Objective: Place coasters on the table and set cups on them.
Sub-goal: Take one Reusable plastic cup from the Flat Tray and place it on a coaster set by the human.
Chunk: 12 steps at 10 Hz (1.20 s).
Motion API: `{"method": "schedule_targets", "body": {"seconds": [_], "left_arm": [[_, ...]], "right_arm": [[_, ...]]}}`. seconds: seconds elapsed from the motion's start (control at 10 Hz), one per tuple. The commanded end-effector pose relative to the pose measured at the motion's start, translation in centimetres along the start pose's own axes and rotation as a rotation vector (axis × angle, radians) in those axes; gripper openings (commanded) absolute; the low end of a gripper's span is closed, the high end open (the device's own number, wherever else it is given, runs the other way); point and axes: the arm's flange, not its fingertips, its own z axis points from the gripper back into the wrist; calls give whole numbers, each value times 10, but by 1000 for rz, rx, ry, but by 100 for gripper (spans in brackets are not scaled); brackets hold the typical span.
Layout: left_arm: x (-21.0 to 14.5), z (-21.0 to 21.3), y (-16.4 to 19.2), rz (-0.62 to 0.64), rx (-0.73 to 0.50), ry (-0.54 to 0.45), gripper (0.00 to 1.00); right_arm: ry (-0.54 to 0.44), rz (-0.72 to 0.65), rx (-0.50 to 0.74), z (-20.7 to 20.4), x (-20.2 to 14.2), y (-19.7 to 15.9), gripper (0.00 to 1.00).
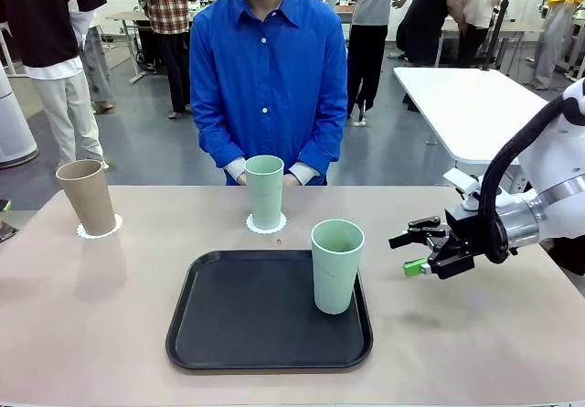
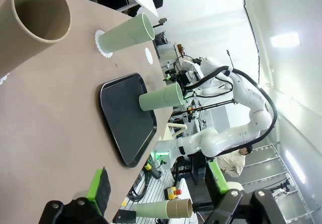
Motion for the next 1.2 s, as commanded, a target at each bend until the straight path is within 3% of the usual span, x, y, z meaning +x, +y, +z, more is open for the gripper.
{"method": "schedule_targets", "body": {"seconds": [0.0,0.6,1.0,1.1], "left_arm": [[0,2,-2,-4,-8,0,100],[0,2,-2,-4,-8,0,100],[0,2,-2,-4,-8,0,100],[0,2,-2,-4,-8,0,100]], "right_arm": [[-7,36,-26,-13,-3,-9,100],[-2,21,18,-6,-3,-1,100],[-56,91,47,-34,-6,-5,100],[-30,105,46,-41,-7,-8,100]]}}
